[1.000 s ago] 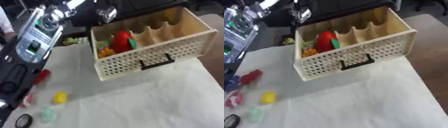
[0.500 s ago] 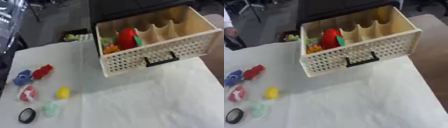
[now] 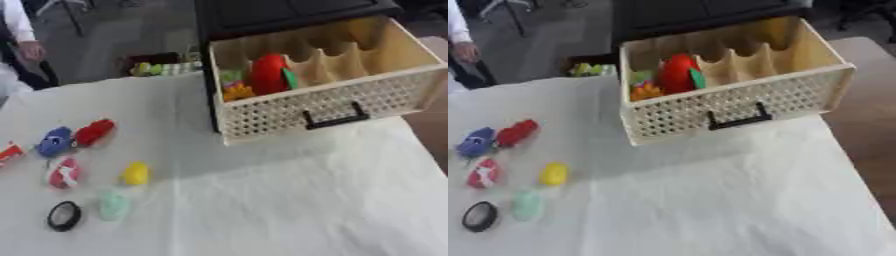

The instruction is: Pick up objects from table and place into drawer.

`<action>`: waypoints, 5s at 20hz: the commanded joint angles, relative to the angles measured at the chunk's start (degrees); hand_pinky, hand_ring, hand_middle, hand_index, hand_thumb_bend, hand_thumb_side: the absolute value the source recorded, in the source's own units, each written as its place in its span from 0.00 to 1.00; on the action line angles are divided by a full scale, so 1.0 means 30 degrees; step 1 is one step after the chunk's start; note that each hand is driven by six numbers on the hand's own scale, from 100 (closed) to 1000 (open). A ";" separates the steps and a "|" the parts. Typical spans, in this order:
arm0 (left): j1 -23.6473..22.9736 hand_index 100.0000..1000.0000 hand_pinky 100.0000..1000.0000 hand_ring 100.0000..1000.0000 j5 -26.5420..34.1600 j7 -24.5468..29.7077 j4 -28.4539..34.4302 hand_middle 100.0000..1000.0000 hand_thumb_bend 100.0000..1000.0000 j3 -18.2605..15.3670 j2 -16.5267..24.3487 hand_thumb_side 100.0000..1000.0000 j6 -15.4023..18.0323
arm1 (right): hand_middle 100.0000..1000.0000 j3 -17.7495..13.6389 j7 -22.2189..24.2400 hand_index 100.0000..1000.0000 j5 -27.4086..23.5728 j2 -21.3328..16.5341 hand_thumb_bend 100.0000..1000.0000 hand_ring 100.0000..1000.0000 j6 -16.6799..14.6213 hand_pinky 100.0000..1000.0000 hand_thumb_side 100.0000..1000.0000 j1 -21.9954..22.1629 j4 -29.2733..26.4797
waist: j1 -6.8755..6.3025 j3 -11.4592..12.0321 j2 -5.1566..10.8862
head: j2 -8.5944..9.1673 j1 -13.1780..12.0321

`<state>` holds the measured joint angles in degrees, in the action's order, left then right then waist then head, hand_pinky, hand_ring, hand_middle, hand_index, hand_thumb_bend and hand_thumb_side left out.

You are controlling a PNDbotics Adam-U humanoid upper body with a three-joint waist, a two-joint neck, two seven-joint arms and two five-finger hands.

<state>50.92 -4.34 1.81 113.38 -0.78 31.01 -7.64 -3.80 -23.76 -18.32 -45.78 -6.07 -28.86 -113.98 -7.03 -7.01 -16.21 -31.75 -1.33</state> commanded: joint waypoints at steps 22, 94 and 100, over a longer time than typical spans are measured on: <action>-0.7964 0.85 0.33 0.55 0.3479 -0.6568 0.0403 0.61 0.00 -0.0844 -0.1948 0.90 0.5735 | 0.50 0.4330 0.6460 0.70 0.6086 -0.6716 0.00 0.46 0.0435 0.59 1.00 -0.0261 -0.0203 | 0.1455 0.0946 0.0490 | -0.1111 -0.0923; -1.0829 0.83 0.34 0.55 0.2356 -0.5362 0.0403 0.60 0.00 0.0232 -0.5736 1.00 0.3818 | 0.72 0.7943 2.1399 0.87 0.2623 -0.5250 0.00 0.65 1.0530 0.76 1.00 -0.3144 0.0383 | 0.1671 0.1852 -0.0285 | 0.0476 0.0791; -1.0845 0.83 0.34 0.55 0.2329 -0.5254 0.0403 0.60 0.01 0.0257 -0.5904 1.00 0.3747 | 0.73 0.8014 2.1052 0.87 0.3052 -0.4786 0.00 0.67 1.0321 0.78 1.00 -0.3646 0.1659 | 0.1695 0.1976 -0.0408 | 0.0627 0.0820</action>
<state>18.09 2.98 -14.20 113.77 -0.09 12.99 3.57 20.58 39.50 -9.91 -59.37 24.64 -39.09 -110.12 -2.12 -1.14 -18.21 -30.58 1.08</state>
